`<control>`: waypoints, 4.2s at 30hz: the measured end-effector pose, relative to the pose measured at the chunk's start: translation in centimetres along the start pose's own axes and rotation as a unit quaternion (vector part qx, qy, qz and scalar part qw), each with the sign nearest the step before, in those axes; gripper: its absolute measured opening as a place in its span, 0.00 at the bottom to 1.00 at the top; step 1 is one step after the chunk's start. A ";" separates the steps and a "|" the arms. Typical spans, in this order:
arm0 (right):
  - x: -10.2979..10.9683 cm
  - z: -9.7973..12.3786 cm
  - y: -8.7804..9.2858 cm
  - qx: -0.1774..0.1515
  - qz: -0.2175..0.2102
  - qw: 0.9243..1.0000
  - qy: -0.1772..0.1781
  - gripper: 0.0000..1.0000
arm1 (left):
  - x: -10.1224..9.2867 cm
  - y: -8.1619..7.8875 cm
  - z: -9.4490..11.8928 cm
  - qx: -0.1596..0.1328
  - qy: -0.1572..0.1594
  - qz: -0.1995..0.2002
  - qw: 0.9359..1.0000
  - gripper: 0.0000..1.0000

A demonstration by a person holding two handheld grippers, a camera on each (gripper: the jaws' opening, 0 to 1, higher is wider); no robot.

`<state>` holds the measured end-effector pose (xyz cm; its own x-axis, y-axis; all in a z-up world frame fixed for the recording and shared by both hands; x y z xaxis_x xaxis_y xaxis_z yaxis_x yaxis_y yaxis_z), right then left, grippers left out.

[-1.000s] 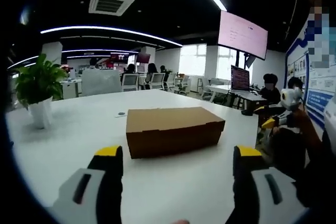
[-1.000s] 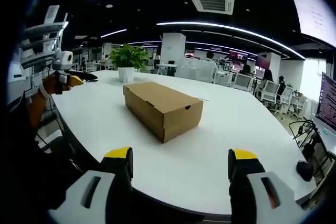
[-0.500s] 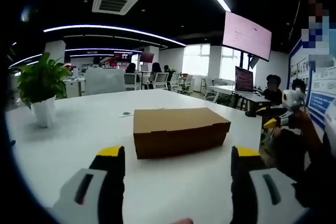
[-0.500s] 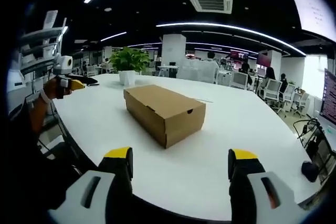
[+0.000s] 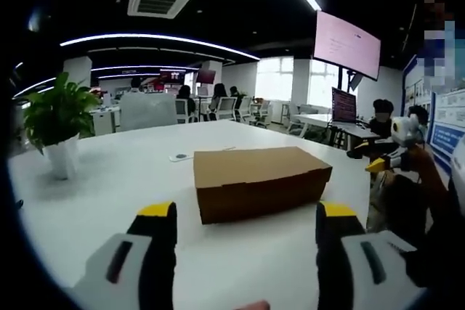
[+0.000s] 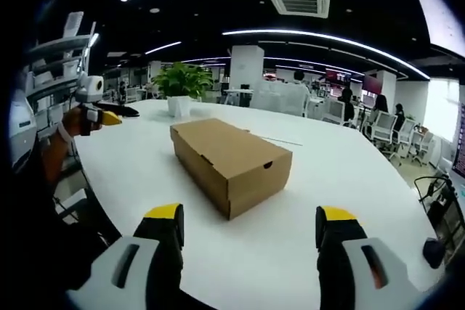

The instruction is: Operate the shoe box by opening the lid, removing the specified soft item, and placing it in the target area until the item is outside and the box remains undamaged.

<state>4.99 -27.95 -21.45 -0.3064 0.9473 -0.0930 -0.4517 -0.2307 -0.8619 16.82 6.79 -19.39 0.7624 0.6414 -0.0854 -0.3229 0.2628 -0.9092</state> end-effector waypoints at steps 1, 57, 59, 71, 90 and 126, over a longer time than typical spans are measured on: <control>-0.1 -0.3 -0.2 0.000 0.000 1.000 -0.002 0.76 | 0.2 0.0 -0.2 0.002 -0.001 0.002 1.000 0.80; -4.4 -10.6 -2.9 0.028 -0.063 0.996 -0.051 0.66 | 1.9 0.5 -5.2 0.035 0.016 0.019 0.999 0.77; -4.5 -10.7 -3.0 0.028 -0.065 0.996 -0.052 0.66 | 1.9 0.5 -5.3 0.037 0.017 0.018 0.999 0.77; -3.9 -11.3 -2.3 0.032 -0.122 0.990 -0.069 0.68 | 1.8 0.8 -5.8 0.039 0.024 0.019 0.999 0.77; -3.6 -11.8 -1.1 0.058 -0.245 0.958 -0.139 0.62 | 1.1 0.7 -5.6 0.035 0.034 0.018 0.999 0.77; -0.8 -11.5 -1.1 0.115 -0.423 0.864 -0.248 0.51 | -1.1 1.8 -5.5 0.056 0.065 0.009 0.996 0.75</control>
<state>15.39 -25.86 -26.16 -0.0807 0.5997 0.7962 -0.8267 0.4060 -0.3896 18.52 2.62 -23.15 0.8203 0.5492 -0.1596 -0.3920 0.3366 -0.8562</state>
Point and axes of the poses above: the point that each gripper's makers call its tool centre point, and the gripper's own axes: z roughly backward along the fingers, x roughly to its left, y roughly out of its underside, the point moved 3 cm from there along z, roughly backward along the fingers, and after that the axes turned 9 degrees about x, right-handed, at the moved point
